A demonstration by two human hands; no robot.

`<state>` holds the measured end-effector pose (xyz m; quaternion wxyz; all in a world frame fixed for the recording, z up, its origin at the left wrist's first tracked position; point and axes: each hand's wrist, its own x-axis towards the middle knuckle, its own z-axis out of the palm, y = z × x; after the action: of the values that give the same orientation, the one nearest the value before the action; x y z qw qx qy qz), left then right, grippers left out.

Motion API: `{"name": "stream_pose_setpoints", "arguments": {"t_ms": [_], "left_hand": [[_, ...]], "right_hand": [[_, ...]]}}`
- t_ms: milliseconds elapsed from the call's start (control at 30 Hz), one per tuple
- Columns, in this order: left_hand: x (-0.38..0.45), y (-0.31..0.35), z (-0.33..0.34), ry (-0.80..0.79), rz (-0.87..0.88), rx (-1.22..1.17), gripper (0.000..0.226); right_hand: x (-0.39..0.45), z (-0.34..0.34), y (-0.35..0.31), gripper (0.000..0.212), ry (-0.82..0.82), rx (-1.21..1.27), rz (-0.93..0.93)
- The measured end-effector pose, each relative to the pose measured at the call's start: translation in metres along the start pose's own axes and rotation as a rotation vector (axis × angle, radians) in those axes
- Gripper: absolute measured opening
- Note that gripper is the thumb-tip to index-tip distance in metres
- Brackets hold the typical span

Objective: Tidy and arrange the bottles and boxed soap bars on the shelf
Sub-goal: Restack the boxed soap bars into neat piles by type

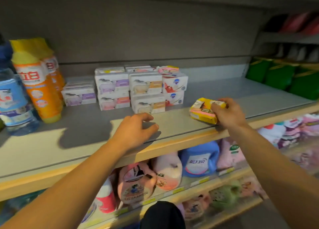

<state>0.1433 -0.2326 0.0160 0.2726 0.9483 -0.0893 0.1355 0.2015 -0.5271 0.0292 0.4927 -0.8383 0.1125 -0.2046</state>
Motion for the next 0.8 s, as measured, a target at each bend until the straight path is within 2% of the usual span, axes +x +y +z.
{"name": "stream_pose_setpoints", "arguments": {"t_ms": [67, 133, 200, 300, 433, 567, 667, 800], "left_hand": [[0.006, 0.008, 0.009, -0.026, 0.040, 0.038, 0.042], [0.009, 0.010, 0.014, -0.046, 0.076, 0.063, 0.044], [0.012, 0.009, 0.019, -0.060, 0.096, 0.101, 0.043], [0.014, 0.003, 0.023, -0.057, 0.098, 0.133, 0.041], [0.018, 0.001, 0.026, -0.052, 0.131, 0.172, 0.041], [0.019, 0.001, 0.028, -0.035, 0.143, 0.199, 0.046], [0.017, 0.001, 0.028, -0.037, 0.156, 0.243, 0.061], [0.017, 0.000, 0.028, -0.035, 0.139, 0.233, 0.062]], "right_hand": [[0.016, -0.012, 0.012, 0.051, 0.032, -0.075, 0.020], [0.025, -0.019, 0.021, 0.068, -0.011, -0.164, 0.039], [0.028, -0.025, 0.030, 0.067, -0.038, -0.363, 0.019], [0.029, -0.030, 0.043, 0.058, -0.034, -0.597, -0.134], [0.034, -0.026, 0.053, 0.046, 0.027, -0.559, -0.292], [0.053, -0.022, 0.049, 0.046, 0.038, -0.580, -0.199], [0.061, -0.018, 0.045, 0.050, 0.022, -0.604, -0.125], [0.055, -0.012, 0.045, 0.062, -0.021, -0.710, -0.130]]}}
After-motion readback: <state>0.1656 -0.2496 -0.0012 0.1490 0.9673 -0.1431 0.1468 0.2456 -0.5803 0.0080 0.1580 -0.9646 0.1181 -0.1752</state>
